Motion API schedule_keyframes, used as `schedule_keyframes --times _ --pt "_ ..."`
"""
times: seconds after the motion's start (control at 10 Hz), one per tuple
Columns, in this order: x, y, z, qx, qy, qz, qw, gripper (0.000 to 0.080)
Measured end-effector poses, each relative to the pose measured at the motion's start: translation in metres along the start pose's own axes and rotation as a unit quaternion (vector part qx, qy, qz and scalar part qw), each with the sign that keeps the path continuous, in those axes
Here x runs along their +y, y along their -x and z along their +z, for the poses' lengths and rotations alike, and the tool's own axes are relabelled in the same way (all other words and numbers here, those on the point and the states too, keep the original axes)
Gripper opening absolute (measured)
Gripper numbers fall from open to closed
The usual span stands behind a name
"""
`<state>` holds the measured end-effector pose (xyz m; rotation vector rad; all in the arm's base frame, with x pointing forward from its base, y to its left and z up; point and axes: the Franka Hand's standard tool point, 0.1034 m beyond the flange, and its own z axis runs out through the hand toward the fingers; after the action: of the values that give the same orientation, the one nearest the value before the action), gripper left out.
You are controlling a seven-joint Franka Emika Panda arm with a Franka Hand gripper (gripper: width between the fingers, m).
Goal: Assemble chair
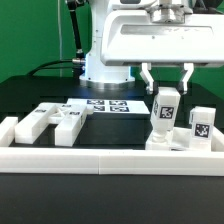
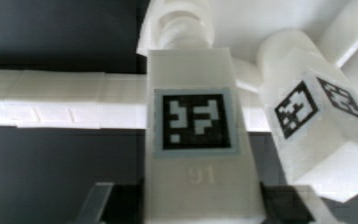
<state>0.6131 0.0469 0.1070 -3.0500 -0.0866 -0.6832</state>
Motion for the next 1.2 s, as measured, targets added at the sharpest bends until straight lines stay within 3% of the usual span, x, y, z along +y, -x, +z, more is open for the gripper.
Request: schedule_keyframes --times 0.5,1.2 --pt "0.000 0.006 0.007 -0.006 0.001 -0.001 1.000 0.0290" --pt "-0.005 0.007 0.013 0.071 0.015 -0.011 0.997 0.0291"
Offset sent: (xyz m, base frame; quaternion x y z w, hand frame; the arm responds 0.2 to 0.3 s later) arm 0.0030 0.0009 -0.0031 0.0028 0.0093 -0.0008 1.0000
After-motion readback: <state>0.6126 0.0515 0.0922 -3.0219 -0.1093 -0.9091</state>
